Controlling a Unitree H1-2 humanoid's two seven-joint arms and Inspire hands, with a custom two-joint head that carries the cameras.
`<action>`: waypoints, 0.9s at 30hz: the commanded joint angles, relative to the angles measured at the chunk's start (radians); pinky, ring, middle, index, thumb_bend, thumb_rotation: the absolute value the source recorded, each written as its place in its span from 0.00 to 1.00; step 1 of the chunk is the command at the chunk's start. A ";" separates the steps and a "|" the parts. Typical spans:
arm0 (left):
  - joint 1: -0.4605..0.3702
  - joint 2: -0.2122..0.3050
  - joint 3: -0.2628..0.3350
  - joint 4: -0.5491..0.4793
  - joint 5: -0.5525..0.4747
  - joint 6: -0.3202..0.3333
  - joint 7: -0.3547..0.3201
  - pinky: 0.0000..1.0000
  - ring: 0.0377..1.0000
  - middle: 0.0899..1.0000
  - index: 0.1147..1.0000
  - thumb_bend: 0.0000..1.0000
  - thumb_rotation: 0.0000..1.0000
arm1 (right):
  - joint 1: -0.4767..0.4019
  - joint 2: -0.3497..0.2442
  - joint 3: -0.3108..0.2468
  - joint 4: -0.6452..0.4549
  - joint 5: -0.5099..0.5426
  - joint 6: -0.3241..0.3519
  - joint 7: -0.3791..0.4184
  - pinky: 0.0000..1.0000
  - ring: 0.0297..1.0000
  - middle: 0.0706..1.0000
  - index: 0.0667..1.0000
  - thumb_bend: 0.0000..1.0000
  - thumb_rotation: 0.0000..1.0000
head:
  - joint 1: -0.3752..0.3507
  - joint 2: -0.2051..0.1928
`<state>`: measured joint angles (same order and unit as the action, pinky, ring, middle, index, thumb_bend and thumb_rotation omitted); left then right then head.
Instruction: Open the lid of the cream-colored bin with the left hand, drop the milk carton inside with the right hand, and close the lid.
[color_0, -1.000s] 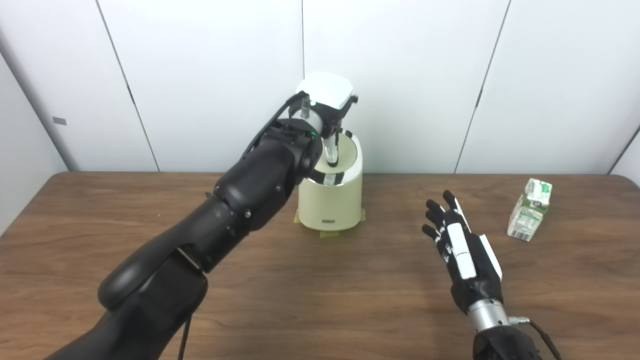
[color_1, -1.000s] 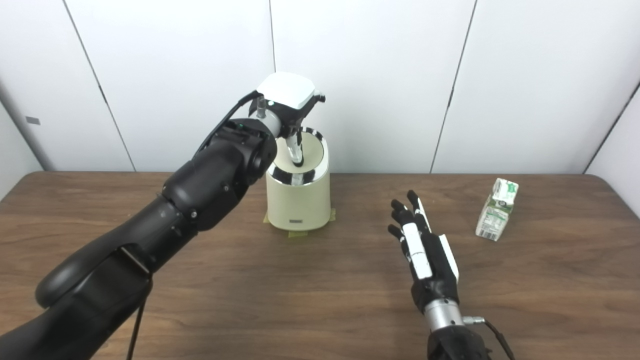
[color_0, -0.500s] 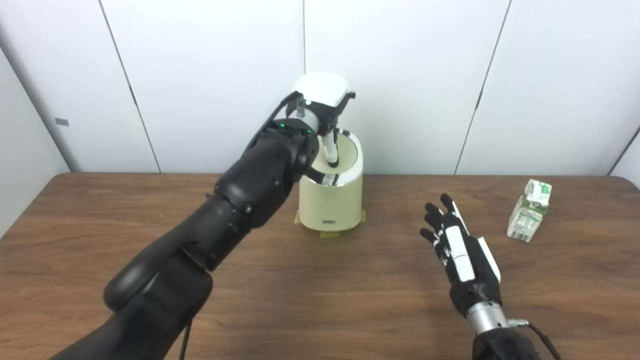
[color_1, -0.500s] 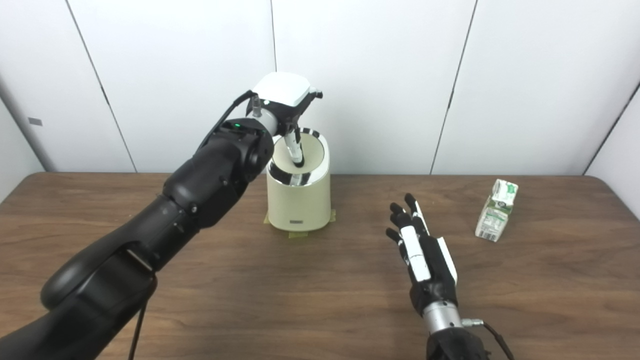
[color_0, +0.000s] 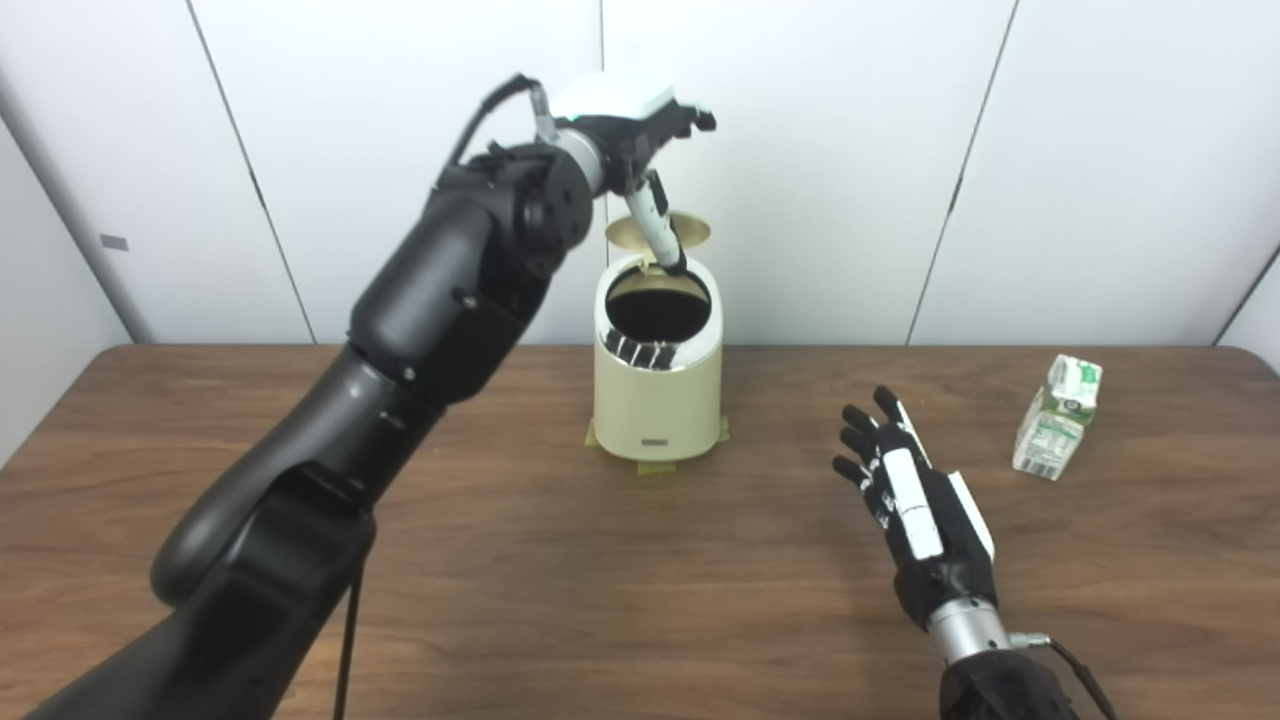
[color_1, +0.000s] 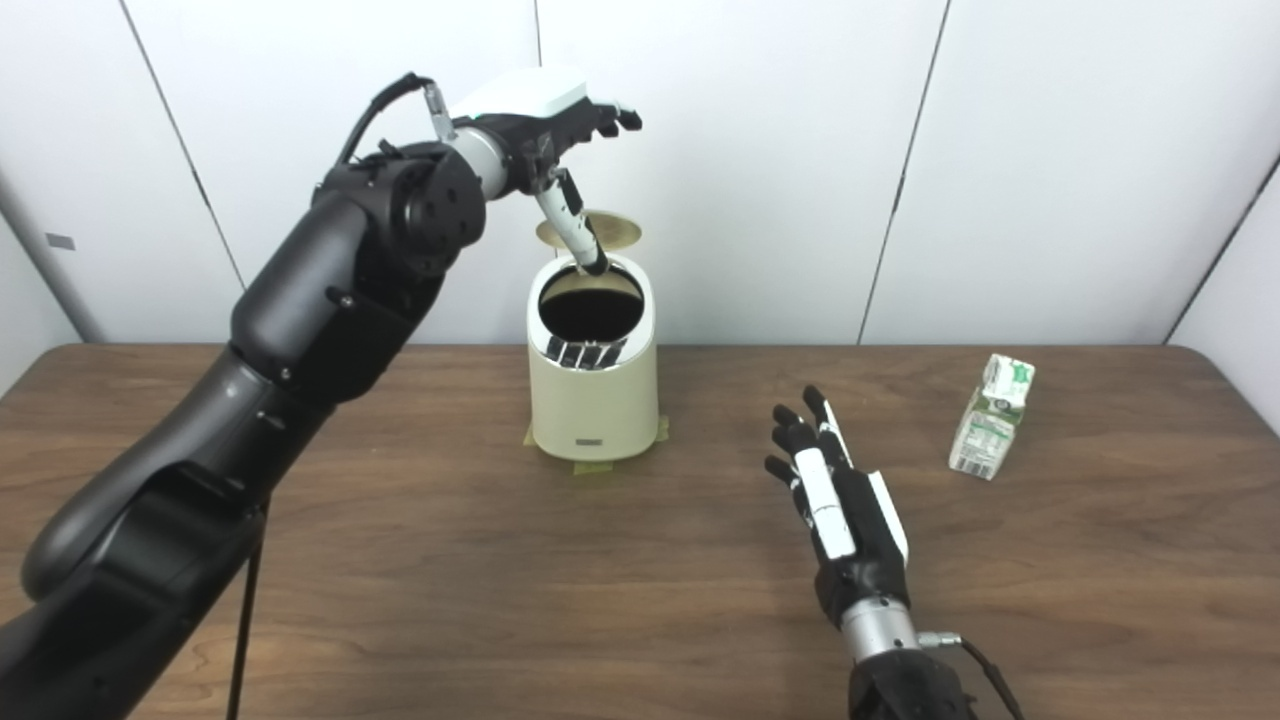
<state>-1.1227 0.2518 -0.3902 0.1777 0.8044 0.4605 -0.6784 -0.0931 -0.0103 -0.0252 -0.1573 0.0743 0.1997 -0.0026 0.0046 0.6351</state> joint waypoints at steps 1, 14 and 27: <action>-0.026 0.013 0.073 -0.051 -0.017 0.009 -0.020 0.67 0.81 0.87 0.90 0.86 0.03 | -0.037 -0.003 0.000 -0.023 0.007 -0.027 0.011 0.88 0.93 0.92 0.99 0.71 0.86 | -0.001 -0.001; 0.364 -0.091 0.442 -0.273 -0.148 0.009 0.090 0.72 0.78 0.78 0.79 0.52 0.14 | -0.024 -0.033 0.002 -0.047 0.013 -0.013 0.031 0.87 0.93 0.92 0.99 0.69 0.88 | -0.006 -0.004; 0.734 -0.290 0.620 -0.413 -0.653 -0.090 0.364 0.82 0.87 0.88 0.90 0.53 0.89 | -0.017 -0.017 -0.077 -0.024 0.111 -0.079 0.025 0.87 0.92 0.94 0.96 0.75 0.76 | -0.036 -0.006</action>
<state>-0.3628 -0.0424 0.2385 -0.1963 0.1826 0.4417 -0.3502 -0.0855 -0.0322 -0.0882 -0.1623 0.1694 0.1770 0.0245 -0.0306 0.6289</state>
